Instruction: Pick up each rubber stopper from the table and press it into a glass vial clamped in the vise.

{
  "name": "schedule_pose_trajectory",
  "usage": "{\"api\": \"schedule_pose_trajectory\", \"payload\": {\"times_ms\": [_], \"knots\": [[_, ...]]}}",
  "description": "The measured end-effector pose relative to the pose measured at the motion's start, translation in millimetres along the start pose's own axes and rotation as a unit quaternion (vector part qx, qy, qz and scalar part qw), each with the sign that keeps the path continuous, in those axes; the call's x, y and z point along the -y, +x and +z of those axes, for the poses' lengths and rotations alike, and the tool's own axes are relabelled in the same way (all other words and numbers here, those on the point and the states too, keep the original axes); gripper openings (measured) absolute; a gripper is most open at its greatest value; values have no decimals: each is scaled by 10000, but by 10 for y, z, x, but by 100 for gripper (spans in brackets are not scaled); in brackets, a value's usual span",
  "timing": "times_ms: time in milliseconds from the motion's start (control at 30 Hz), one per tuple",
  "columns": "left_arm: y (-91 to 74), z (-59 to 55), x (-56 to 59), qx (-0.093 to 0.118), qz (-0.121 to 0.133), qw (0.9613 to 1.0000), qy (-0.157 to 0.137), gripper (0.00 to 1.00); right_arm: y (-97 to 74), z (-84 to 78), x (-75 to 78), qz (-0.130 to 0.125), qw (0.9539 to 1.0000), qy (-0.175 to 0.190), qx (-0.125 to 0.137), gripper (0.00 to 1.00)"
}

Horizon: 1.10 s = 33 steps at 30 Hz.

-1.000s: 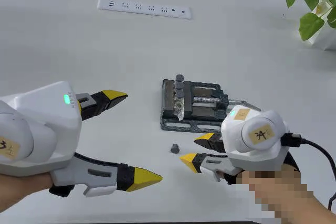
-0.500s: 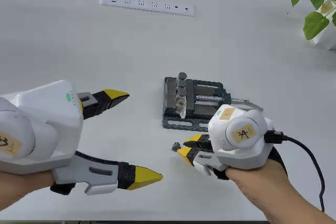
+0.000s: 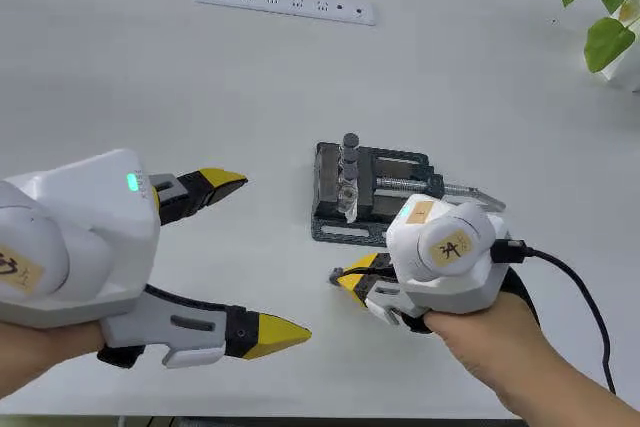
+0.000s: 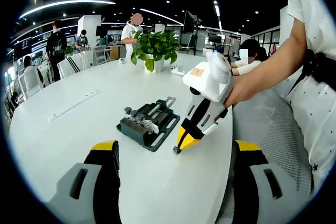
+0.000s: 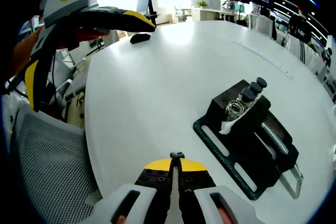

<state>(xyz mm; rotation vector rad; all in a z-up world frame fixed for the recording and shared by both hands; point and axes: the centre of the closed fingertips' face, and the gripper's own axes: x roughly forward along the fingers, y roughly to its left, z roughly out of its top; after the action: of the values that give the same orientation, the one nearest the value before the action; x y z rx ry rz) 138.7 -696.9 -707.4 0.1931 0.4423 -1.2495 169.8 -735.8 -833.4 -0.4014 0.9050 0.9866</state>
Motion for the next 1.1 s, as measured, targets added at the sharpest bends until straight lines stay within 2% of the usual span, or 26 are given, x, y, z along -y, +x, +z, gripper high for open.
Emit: {"api": "schedule_pose_trajectory", "payload": {"times_ms": [300,400,600,867,1100], "knots": [[18,-2,-13,5,-18,10000,-7,88,-2,-24,-8,205,9989,-402,-131,0],[21,-5,-7,7,-27,10000,-15,88,-7,-37,-6,312,9969,-684,-215,0],[31,-33,5,-17,-50,10000,-21,87,-14,-29,-13,477,9938,-969,-266,0],[48,-39,21,-48,-74,10000,-11,87,-45,-64,-34,757,9868,-1375,-395,0],[85,-49,35,-67,-137,9999,-20,86,-126,-81,-52,983,9774,-1818,-436,0]]}}
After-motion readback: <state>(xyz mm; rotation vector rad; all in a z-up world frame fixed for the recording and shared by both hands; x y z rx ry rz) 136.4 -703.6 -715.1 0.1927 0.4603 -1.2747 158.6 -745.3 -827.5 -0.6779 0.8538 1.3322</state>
